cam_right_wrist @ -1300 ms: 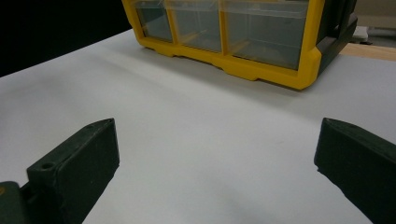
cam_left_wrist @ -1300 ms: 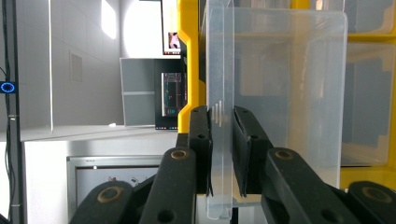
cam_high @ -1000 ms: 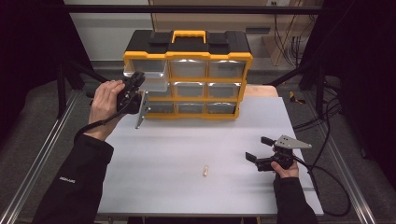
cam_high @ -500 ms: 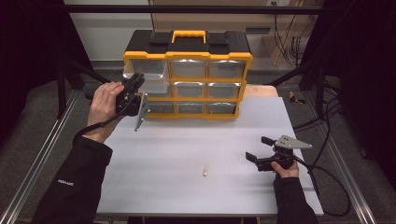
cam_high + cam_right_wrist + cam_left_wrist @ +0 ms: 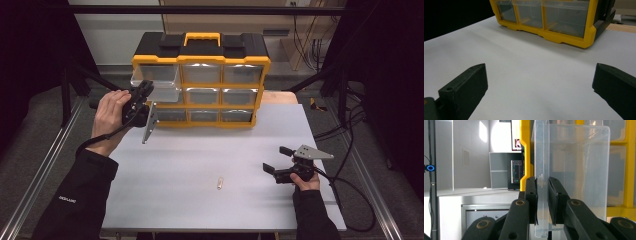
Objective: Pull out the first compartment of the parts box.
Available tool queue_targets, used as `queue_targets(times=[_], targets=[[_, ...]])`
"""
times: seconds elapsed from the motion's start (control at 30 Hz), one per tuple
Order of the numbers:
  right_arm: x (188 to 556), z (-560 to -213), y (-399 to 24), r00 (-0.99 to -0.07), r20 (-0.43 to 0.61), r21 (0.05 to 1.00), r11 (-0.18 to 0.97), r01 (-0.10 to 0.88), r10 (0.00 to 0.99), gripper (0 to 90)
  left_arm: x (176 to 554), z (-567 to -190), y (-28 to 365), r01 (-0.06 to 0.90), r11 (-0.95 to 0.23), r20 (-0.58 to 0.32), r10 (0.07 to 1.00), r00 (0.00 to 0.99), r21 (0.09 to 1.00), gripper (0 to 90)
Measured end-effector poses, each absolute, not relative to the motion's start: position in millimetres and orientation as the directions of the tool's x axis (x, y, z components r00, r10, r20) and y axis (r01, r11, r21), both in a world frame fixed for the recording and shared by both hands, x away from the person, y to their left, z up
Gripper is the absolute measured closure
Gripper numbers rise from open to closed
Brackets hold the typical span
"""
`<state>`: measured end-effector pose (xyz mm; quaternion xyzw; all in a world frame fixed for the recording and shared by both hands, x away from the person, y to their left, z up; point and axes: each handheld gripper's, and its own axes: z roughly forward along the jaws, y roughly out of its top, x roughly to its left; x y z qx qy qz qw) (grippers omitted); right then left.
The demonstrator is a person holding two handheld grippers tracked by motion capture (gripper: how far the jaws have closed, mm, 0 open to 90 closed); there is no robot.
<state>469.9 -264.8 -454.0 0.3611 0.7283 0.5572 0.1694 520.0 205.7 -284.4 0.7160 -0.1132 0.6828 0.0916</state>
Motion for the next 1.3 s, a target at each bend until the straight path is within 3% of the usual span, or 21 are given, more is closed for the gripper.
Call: queue_targets(times=[1.3], targets=[[469.3,-453.4,-265.1,-0.68,0.156,0.935,0.115,0.336,0.716,0.6,508.4,-285.5,207.7,-0.295,-0.956,0.998,-0.028,0.065,-0.008,77.6]])
